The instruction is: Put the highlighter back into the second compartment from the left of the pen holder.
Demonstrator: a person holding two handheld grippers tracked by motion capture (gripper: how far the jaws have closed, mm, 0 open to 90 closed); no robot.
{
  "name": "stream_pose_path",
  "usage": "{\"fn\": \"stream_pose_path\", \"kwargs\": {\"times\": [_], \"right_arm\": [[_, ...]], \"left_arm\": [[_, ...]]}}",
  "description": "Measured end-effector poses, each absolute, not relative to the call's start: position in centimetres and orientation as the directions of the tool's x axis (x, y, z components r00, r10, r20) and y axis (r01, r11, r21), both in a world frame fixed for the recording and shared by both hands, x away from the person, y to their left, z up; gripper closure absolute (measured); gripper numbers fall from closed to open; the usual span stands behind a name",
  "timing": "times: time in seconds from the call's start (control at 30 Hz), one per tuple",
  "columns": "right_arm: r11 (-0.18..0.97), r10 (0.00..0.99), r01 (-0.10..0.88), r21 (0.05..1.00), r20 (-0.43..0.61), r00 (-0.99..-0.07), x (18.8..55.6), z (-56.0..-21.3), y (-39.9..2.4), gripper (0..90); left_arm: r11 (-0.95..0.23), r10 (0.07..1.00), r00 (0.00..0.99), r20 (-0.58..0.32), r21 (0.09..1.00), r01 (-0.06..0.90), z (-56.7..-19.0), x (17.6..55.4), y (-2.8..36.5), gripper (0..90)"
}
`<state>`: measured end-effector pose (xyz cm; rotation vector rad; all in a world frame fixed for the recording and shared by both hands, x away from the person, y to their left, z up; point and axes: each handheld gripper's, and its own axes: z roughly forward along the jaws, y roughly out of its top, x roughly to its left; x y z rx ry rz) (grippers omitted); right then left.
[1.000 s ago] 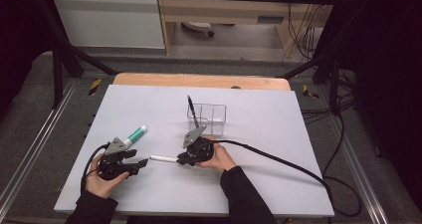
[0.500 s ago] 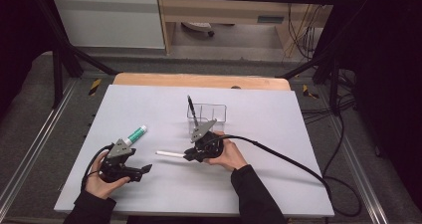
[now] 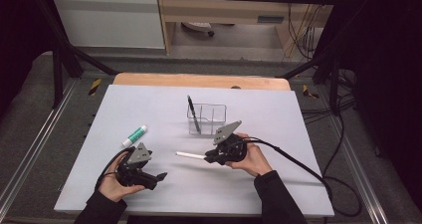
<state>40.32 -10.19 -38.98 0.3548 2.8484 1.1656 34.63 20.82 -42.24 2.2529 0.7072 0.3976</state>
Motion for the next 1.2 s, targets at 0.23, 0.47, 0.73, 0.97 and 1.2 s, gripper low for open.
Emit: {"fn": "stream_pose_path", "kwargs": {"times": [0.23,0.47,0.73,0.97,1.2], "right_arm": [[0.697,0.247,0.208,0.686,0.042,-0.968,39.5,-38.8,-12.5,79.2],[0.715,0.247,0.208,0.668,0.037,-0.968,39.1,-38.4,-13.0,79.2],[0.719,0.251,0.209,0.662,0.033,-0.967,38.8,-38.2,-13.1,79.2],[0.717,0.26,0.228,0.659,0.051,-0.964,38.6,-38.2,-13.0,79.1],[0.714,0.264,0.237,0.659,0.06,-0.963,38.5,-38.2,-12.9,79.2]], "left_arm": [[-0.683,0.492,0.851,0.184,0.688,0.246,-41.4,34.9,17.4,8.0],[-0.762,0.371,0.876,0.308,0.641,0.097,-40.9,35.1,14.4,8.1],[-0.811,0.246,0.873,0.422,0.582,-0.053,-40.6,35.0,11.8,8.7],[-0.843,0.141,0.844,0.518,0.51,-0.172,-40.4,34.8,9.6,15.1],[-0.849,0.056,0.815,0.577,0.457,-0.266,-40.9,34.4,7.5,27.3]]}}
